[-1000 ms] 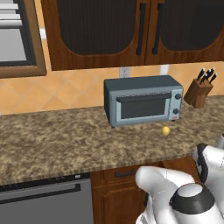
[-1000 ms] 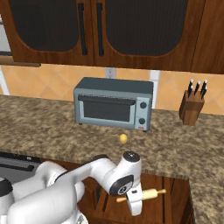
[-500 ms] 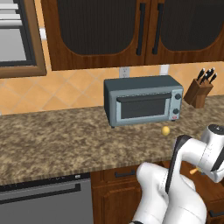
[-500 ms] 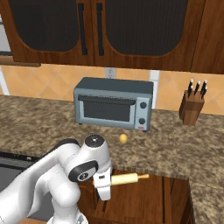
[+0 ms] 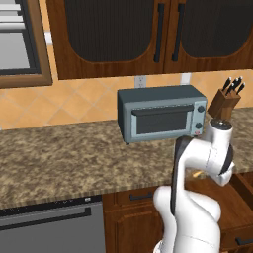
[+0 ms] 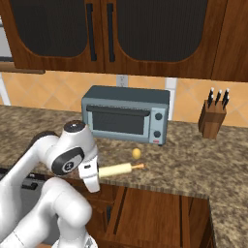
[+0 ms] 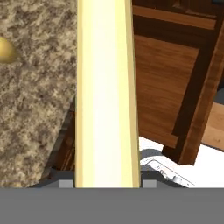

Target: Pick the rolling pin from the drawer and place it on the counter.

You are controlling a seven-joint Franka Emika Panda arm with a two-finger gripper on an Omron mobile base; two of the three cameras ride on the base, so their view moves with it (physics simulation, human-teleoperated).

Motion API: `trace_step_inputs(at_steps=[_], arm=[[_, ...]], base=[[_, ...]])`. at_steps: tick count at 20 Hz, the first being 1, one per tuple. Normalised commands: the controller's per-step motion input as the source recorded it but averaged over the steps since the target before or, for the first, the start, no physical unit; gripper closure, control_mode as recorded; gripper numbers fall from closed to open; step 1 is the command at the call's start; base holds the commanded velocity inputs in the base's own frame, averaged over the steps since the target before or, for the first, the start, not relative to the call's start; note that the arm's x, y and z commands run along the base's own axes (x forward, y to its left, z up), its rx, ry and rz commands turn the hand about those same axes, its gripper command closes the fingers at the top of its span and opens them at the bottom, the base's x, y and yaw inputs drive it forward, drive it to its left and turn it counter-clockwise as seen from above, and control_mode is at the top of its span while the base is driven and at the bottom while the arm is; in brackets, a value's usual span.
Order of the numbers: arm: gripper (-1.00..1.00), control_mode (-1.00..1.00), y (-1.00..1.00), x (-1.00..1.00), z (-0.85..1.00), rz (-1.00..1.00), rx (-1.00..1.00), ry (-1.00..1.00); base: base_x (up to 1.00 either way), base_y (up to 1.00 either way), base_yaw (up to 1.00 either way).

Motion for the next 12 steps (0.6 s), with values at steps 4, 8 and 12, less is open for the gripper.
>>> trace_step_inputs(at_steps=[4,8,12], arm=[[1.0,-1.0,0.77,0.64,0.47,0.1,0.0,0.0],[1.0,-1.0,0.61,0.91,0.05,0.21,0.0,0.1],[1.0,-1.0,0.41,1.0,-0.02,0.18,0.0,0.13]], base=[[0.0,0.0,0.0],[0.0,0.0,0.0],[0.0,0.0,0.0]])
